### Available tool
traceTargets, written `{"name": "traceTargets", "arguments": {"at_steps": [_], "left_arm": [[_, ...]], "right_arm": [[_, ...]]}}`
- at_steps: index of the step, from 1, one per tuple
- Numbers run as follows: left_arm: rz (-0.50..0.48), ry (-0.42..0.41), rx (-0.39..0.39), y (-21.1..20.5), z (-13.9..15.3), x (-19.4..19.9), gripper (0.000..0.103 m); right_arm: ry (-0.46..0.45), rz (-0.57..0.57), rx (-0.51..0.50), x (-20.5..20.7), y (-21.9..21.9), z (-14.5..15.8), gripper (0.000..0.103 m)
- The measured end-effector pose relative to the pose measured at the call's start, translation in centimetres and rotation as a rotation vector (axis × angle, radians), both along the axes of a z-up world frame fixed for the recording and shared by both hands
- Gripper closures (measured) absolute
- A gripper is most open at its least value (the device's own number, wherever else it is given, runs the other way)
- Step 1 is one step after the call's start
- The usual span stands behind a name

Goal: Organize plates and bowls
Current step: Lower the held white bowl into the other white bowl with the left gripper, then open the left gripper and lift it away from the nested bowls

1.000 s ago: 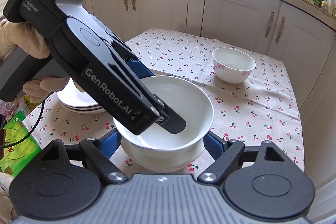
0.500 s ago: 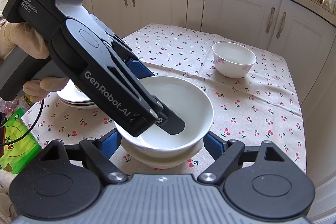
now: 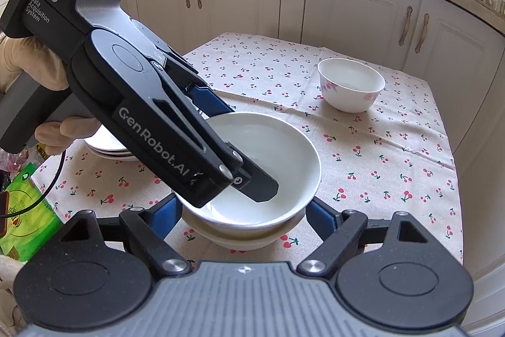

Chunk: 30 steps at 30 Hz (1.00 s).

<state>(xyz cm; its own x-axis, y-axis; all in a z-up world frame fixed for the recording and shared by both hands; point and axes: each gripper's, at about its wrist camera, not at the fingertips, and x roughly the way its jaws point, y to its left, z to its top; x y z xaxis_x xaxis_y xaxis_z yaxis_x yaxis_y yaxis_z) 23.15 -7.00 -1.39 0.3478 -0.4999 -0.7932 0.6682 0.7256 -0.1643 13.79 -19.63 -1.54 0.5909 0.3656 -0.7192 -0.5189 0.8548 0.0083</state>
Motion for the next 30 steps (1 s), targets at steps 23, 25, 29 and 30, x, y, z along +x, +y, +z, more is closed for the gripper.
{"name": "traceTargets", "arguments": {"at_steps": [23, 25, 29, 30], "left_arm": [[0.007, -0.084, 0.005, 1.0, 1.6, -0.3, 0.013], [0.007, -0.084, 0.005, 1.0, 1.6, -0.4, 0.013], [0.007, -0.089, 0.004, 1.0, 1.7, -0.3, 0.013], [0.009, -0.093, 0.004, 1.0, 1.9, -0.1, 0.013]], "right_arm": [[-0.079, -0.080, 0.022, 0.1, -1.0, 1.1, 0.000], [-0.073, -0.085, 0.030, 0.2, -1.2, 0.8, 0.000], [-0.072, -0.079, 0.034, 0.3, -1.4, 0.8, 0.000], [-0.076, -0.075, 0.031, 0.3, -1.4, 0.9, 0.000]]}}
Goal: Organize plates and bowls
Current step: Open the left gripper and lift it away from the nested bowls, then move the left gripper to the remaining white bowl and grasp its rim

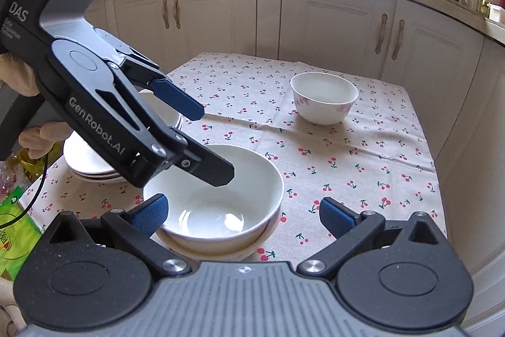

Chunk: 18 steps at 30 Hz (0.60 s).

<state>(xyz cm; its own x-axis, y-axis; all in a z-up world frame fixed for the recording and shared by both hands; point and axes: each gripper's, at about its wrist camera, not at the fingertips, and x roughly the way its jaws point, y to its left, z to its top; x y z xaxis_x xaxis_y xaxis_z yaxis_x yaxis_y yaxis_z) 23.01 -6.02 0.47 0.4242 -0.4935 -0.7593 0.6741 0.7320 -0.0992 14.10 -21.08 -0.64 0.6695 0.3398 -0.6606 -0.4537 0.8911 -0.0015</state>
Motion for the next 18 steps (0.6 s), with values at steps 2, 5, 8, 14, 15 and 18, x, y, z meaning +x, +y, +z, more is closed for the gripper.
{"name": "traceTargets", "arguments": {"at_steps": [2, 5, 8, 14, 15, 18], "left_arm": [[0.002, -0.005, -0.005, 0.1, 0.3, 0.4, 0.013], [0.005, -0.014, -0.009, 0.3, 0.7, 1.3, 0.013], [0.010, -0.015, -0.007, 0.3, 0.8, 2.7, 0.012], [0.033, -0.011, -0.005, 0.2, 0.4, 6.1, 0.012], [0.036, -0.011, -0.005, 0.1, 0.3, 6.7, 0.012], [0.045, -0.007, -0.003, -0.3, -0.2, 8.7, 0.012]], "right_arm": [[-0.012, 0.007, -0.010, 0.1, 0.0, 0.2, 0.000], [-0.029, 0.010, -0.018, 0.7, -0.4, 0.6, 0.000], [-0.034, 0.004, -0.013, 1.9, -1.1, 0.9, 0.000], [-0.037, -0.026, -0.018, 5.1, -2.5, 1.2, 0.000], [-0.040, -0.030, -0.021, 5.7, -2.8, 1.2, 0.000], [-0.043, -0.046, -0.032, 7.6, -3.5, 0.8, 0.000]]}}
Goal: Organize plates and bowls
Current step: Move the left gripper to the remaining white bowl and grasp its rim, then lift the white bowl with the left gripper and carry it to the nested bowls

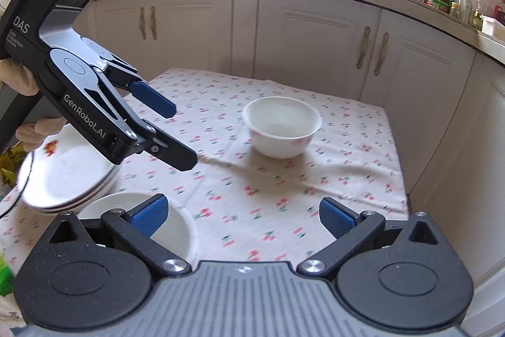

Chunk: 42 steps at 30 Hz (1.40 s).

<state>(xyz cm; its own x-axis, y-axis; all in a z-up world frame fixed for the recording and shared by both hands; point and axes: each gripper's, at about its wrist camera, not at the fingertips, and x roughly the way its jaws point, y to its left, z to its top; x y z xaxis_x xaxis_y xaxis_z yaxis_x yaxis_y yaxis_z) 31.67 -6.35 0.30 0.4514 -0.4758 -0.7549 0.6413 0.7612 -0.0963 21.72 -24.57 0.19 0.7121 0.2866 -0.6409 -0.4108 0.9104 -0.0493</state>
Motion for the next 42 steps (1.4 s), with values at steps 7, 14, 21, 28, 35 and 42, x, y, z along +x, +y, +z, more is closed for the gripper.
{"name": "traceTargets", "arguments": {"at_steps": [7, 14, 21, 28, 35, 42], "left_arm": [[0.012, -0.001, -0.010, -1.6, -1.4, 4.3, 0.012], [0.004, -0.036, 0.002, -2.9, -2.4, 7.3, 0.012], [0.024, -0.027, 0.013, -3.1, -3.3, 10.1, 0.013], [0.040, -0.006, 0.000, -2.9, -4.1, 12.2, 0.018], [0.037, 0.024, -0.012, -2.8, -5.1, 13.5, 0.024], [0.018, 0.033, -0.023, -3.2, -5.3, 14.3, 0.028]], "right_arm": [[0.012, -0.035, 0.006, 4.1, -1.2, -1.3, 0.000], [0.009, 0.004, -0.033, 7.3, -0.8, -2.3, 0.000], [0.008, 0.069, -0.040, 10.2, -0.1, -2.9, 0.000], [0.007, 0.102, -0.021, 12.6, 0.5, -3.7, 0.001], [0.028, 0.105, -0.039, 14.2, 1.3, -4.9, 0.007], [0.030, 0.103, -0.022, 14.9, 1.2, -5.2, 0.014]]}}
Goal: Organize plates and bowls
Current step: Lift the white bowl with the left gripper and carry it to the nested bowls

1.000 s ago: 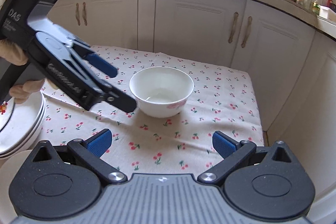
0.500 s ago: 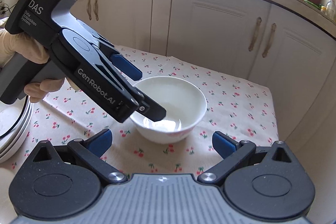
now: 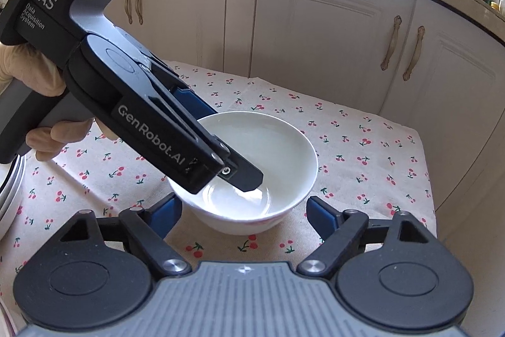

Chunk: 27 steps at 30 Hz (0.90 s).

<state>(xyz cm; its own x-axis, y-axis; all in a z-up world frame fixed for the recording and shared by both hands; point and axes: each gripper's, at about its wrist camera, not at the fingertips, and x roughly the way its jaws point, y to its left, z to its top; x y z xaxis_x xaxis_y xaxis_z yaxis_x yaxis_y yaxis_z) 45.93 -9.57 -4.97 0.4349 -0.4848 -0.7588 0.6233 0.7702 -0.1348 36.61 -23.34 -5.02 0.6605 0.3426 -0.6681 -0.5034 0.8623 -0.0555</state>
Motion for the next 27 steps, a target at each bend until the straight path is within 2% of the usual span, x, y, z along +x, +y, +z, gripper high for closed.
{"name": "traceTargets", "arguments": {"at_steps": [17, 27], "left_arm": [[-0.021, 0.006, 0.005, -0.4, 0.3, 0.2, 0.031], [-0.029, 0.002, 0.001, -0.4, 1.0, -1.3, 0.031]], "right_arm": [[0.001, 0.006, 0.002, 0.1, 0.1, 0.1, 0.015], [0.002, 0.012, -0.009, -1.3, 0.2, 1.1, 0.015]]}}
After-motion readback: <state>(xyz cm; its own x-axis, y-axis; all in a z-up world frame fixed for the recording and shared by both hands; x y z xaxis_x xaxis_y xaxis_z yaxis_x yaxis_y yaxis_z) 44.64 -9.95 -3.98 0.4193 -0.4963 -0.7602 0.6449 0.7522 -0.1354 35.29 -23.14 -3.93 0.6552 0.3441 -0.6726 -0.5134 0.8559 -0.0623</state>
